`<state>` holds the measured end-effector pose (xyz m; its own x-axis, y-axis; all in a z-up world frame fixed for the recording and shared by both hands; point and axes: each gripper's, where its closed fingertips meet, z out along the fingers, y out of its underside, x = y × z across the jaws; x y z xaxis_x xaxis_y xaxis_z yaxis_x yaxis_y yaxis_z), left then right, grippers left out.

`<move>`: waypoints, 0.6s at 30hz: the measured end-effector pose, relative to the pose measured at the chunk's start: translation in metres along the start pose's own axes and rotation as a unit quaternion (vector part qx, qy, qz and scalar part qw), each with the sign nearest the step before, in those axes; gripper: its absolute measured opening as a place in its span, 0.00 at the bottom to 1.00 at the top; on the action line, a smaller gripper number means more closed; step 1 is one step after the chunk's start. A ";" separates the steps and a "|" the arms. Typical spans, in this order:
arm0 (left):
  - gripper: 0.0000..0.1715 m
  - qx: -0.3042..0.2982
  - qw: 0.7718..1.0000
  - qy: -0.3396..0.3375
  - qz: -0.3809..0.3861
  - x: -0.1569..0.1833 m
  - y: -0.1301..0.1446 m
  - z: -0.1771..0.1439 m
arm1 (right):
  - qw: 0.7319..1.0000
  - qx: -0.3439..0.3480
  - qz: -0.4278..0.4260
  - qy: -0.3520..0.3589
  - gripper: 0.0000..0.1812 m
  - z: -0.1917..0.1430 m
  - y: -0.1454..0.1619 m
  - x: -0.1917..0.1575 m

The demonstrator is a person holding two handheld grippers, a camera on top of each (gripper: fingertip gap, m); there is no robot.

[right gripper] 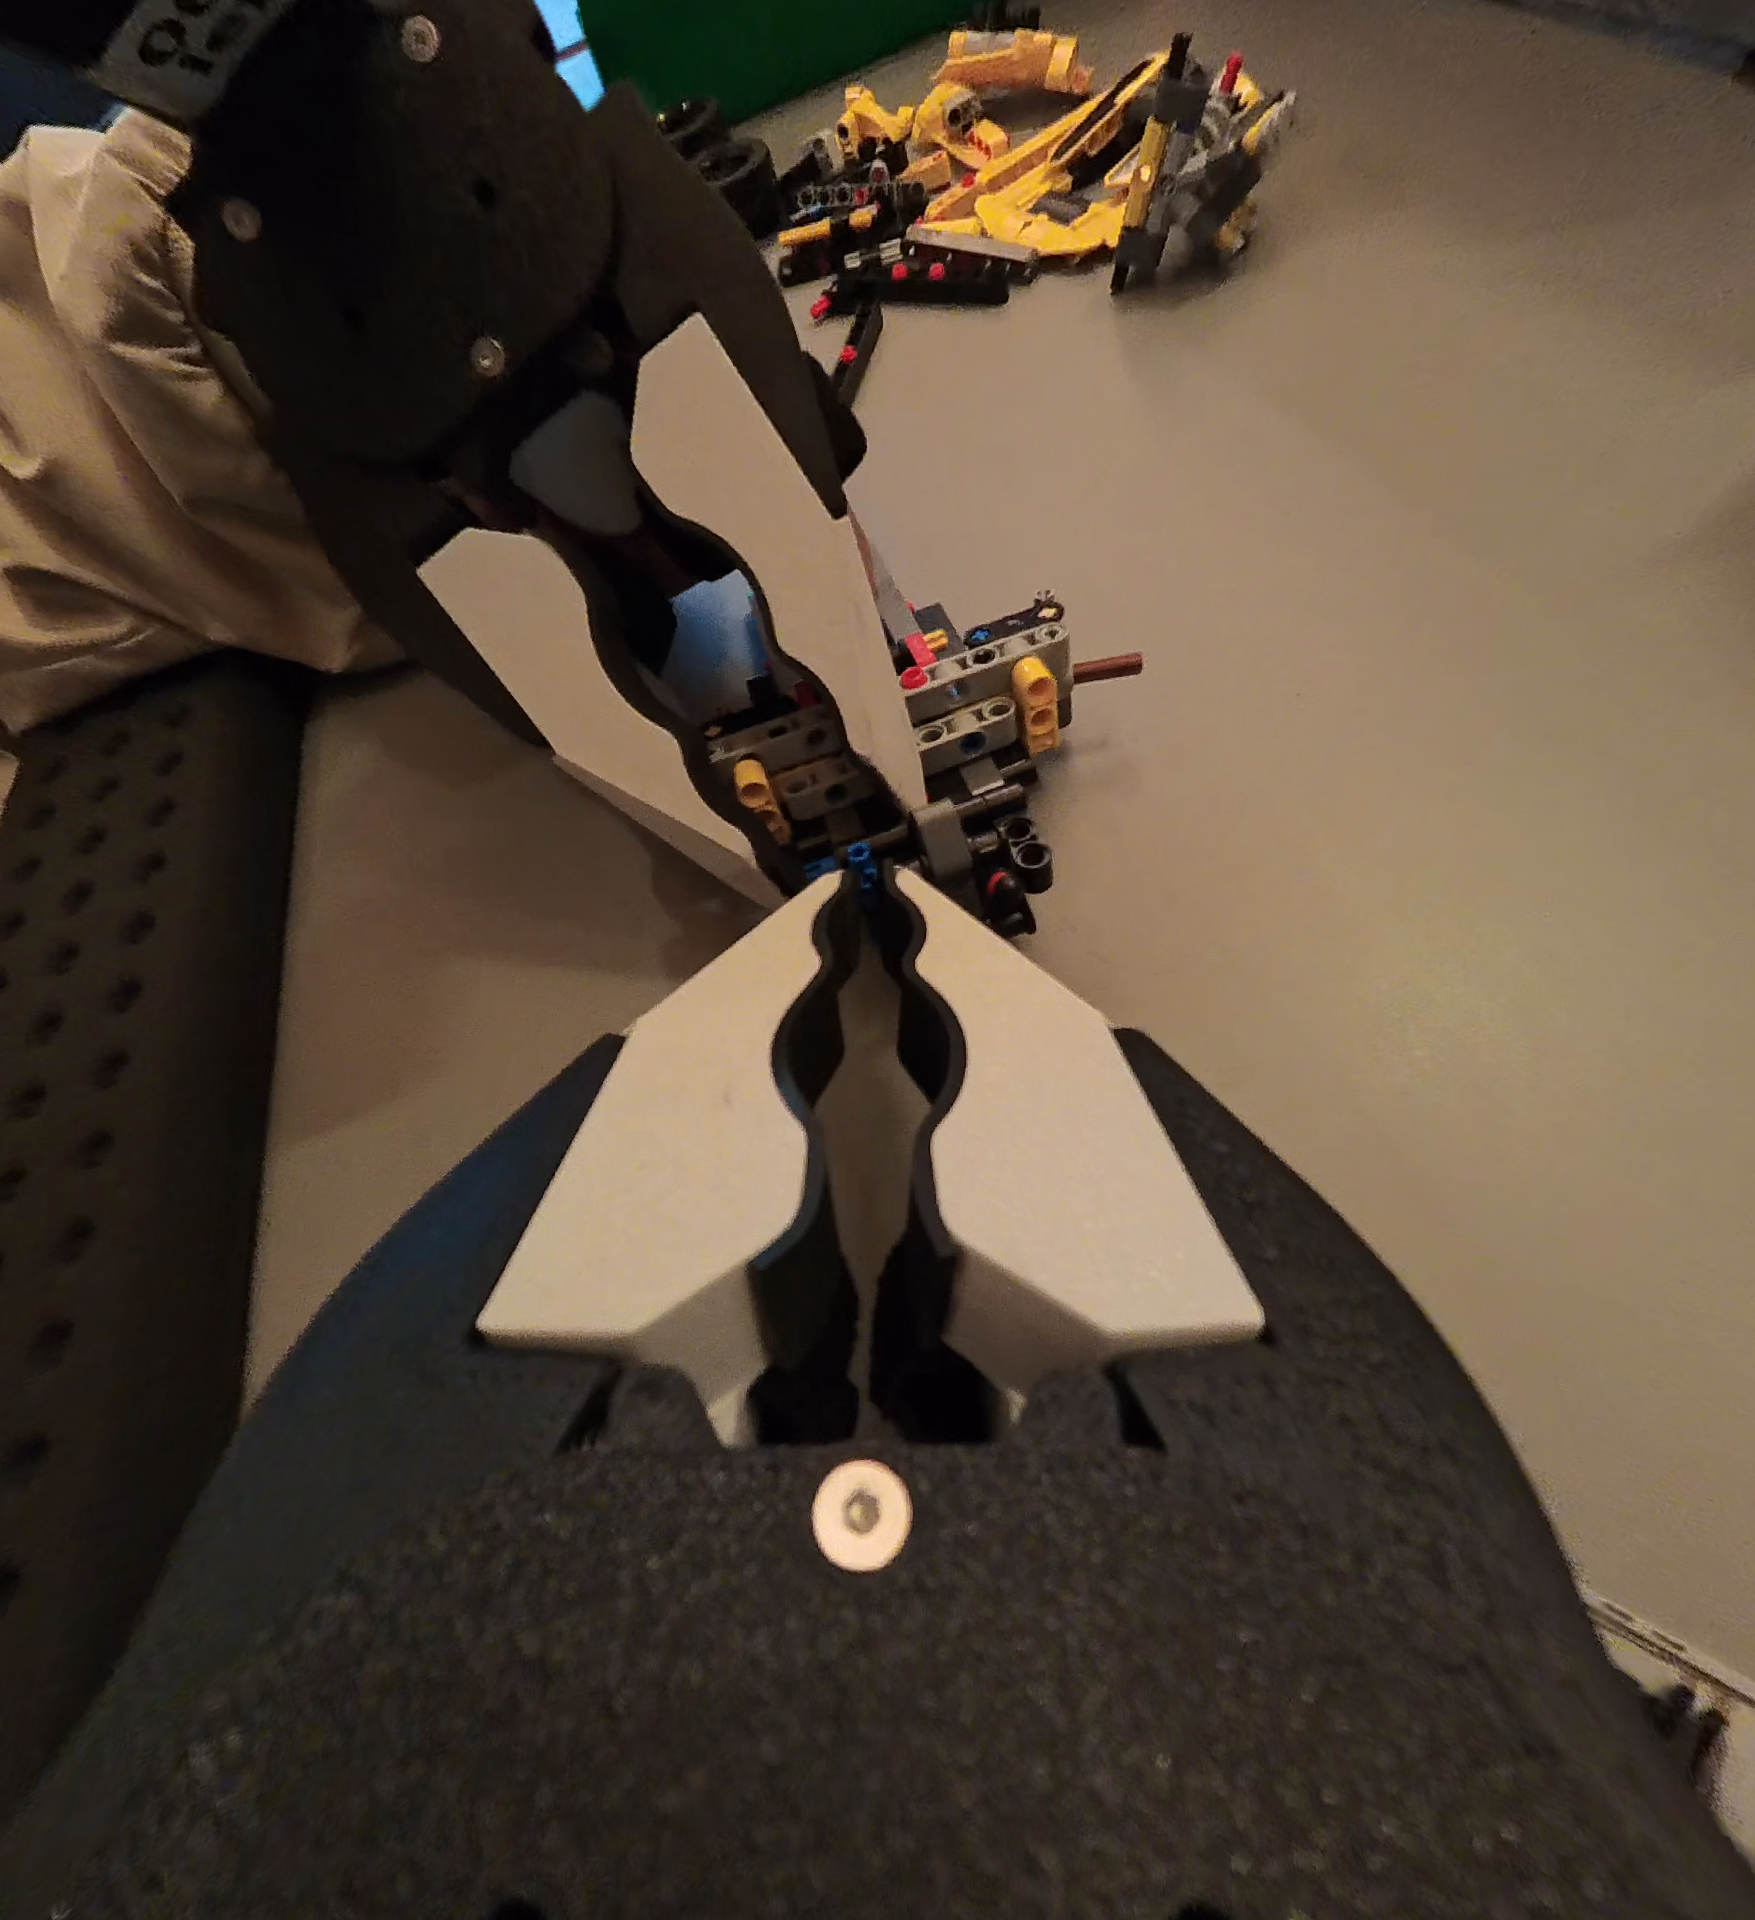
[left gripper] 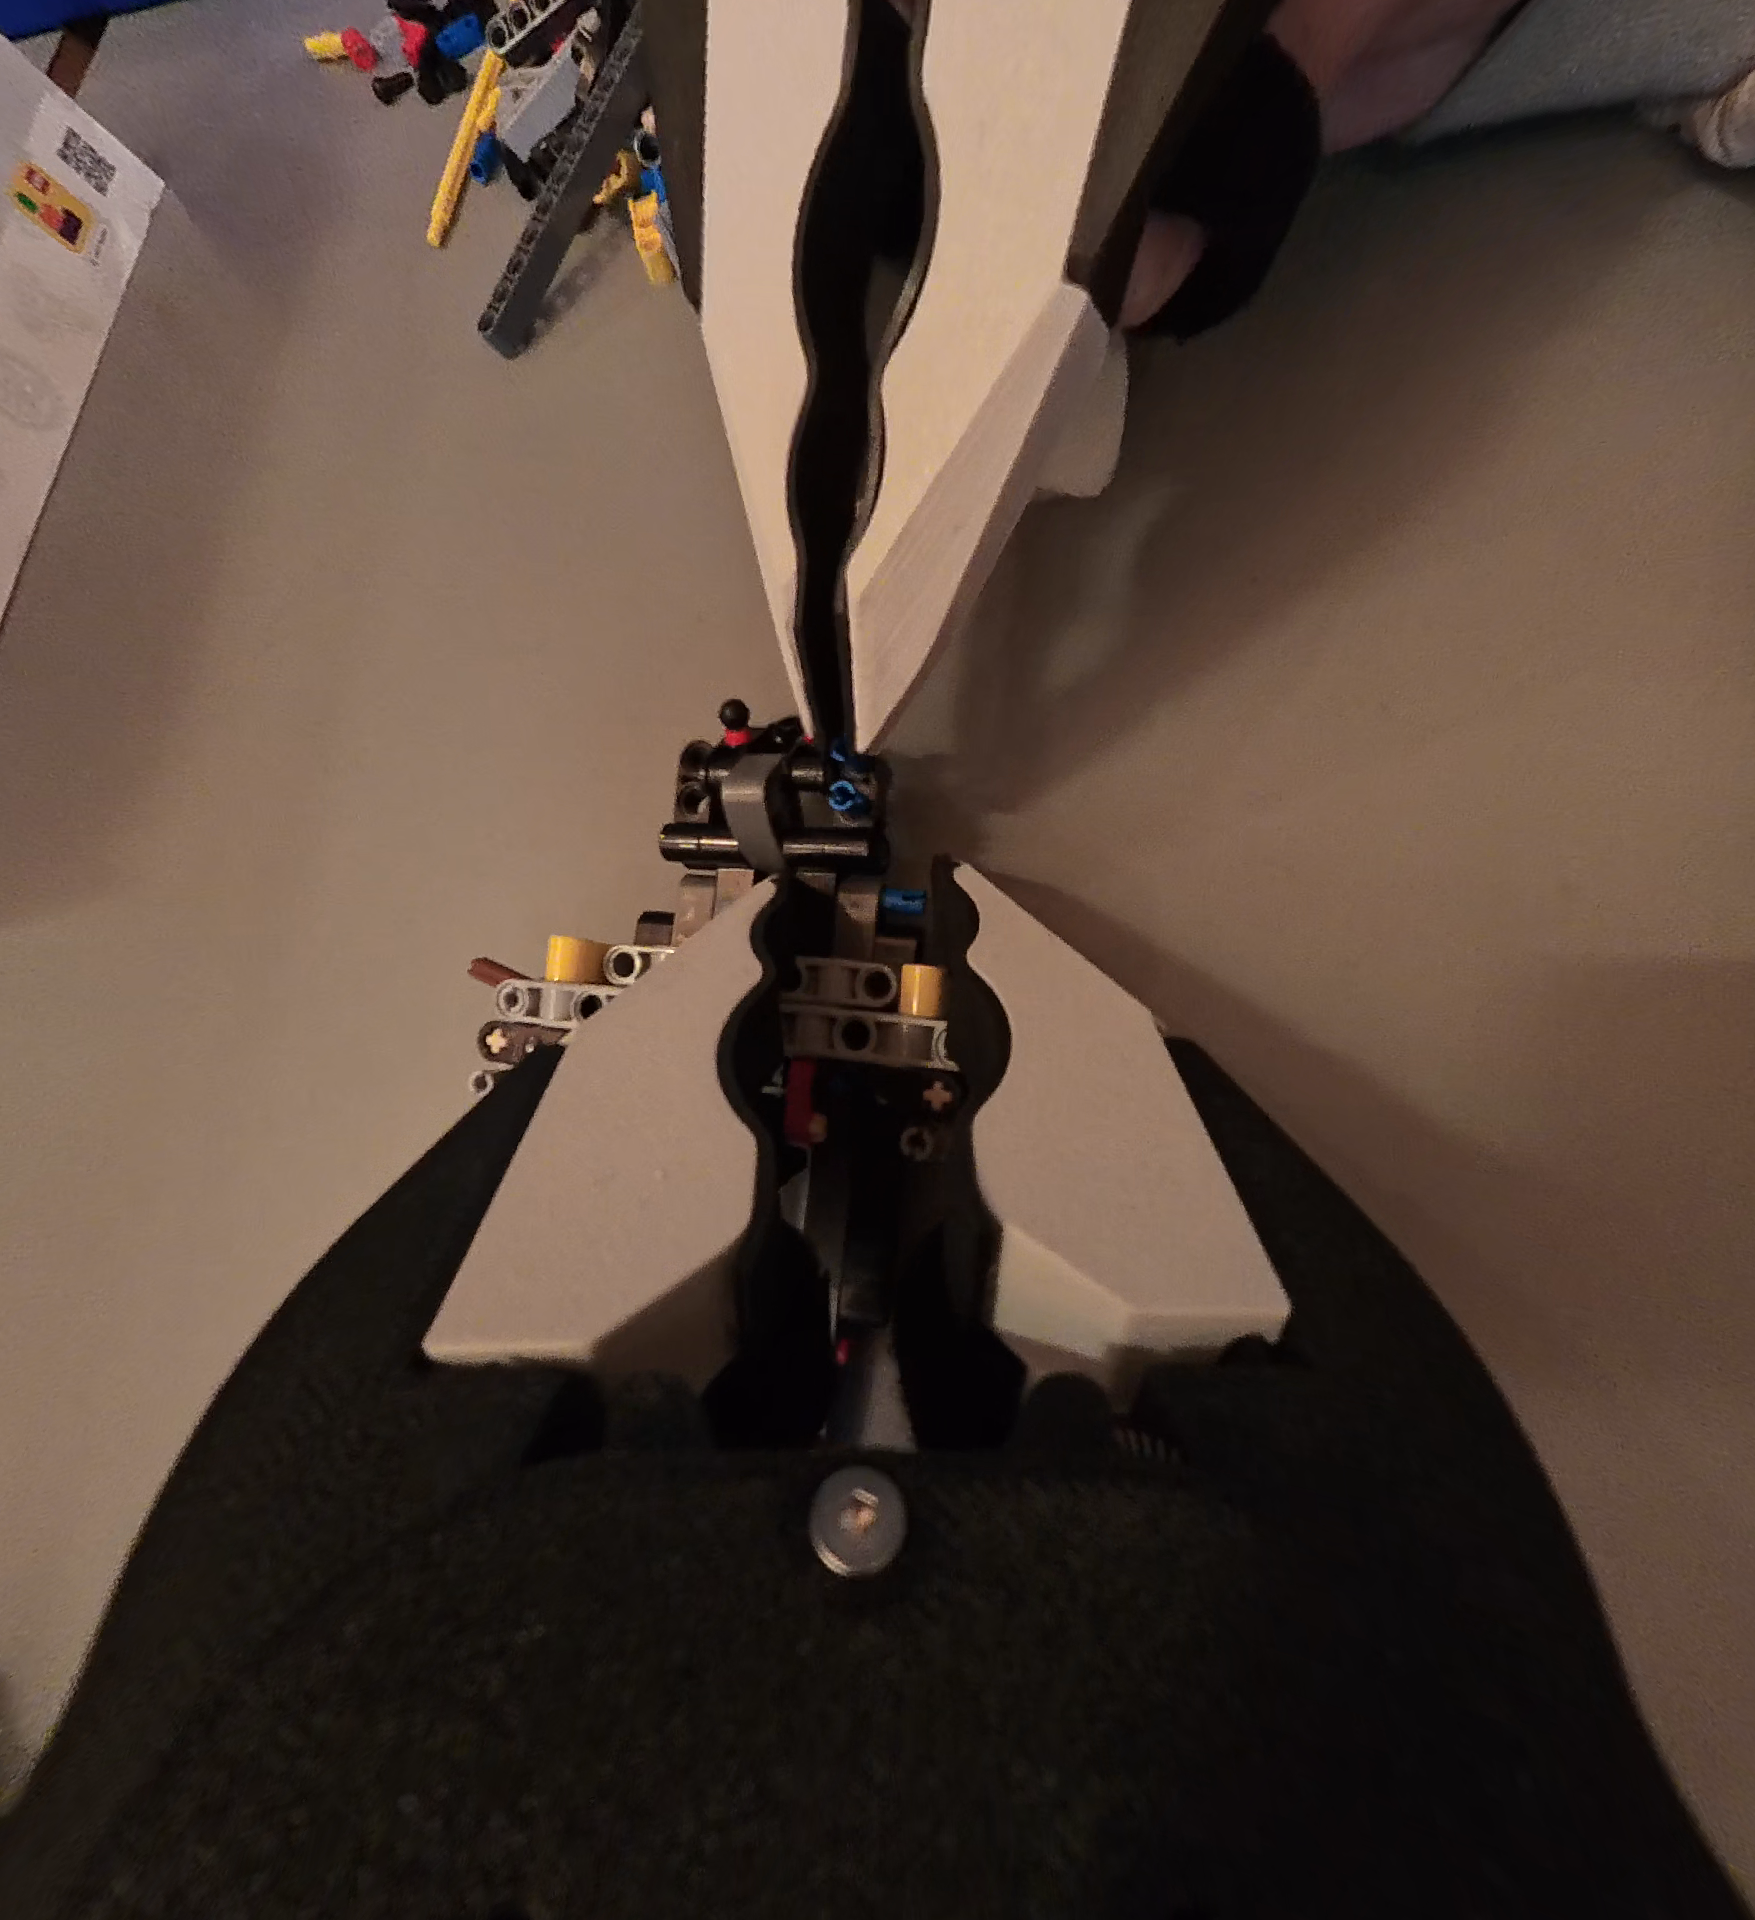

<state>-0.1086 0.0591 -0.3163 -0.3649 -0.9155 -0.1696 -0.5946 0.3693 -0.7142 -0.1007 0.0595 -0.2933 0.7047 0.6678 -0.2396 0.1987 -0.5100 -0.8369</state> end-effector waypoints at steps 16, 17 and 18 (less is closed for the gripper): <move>0.38 0.152 0.873 0.306 -0.348 -0.026 0.001 -0.058 | 0.973 0.095 -0.201 0.069 0.00 -0.033 -0.051 -0.025; 0.38 0.150 0.868 0.327 -0.343 -0.021 -0.001 -0.057 | 0.971 0.100 -0.206 0.072 0.00 -0.034 -0.052 -0.026; 0.38 0.147 0.869 0.338 -0.331 -0.016 -0.004 -0.056 | 0.969 0.107 -0.210 0.074 0.00 -0.036 -0.054 -0.026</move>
<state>-0.1405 0.0813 -0.2721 -0.4086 -0.5725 0.7108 -0.6619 -0.3503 -0.6627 -0.1055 0.0507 -0.2241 0.6854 0.6989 0.2045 0.3550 -0.0754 -0.9318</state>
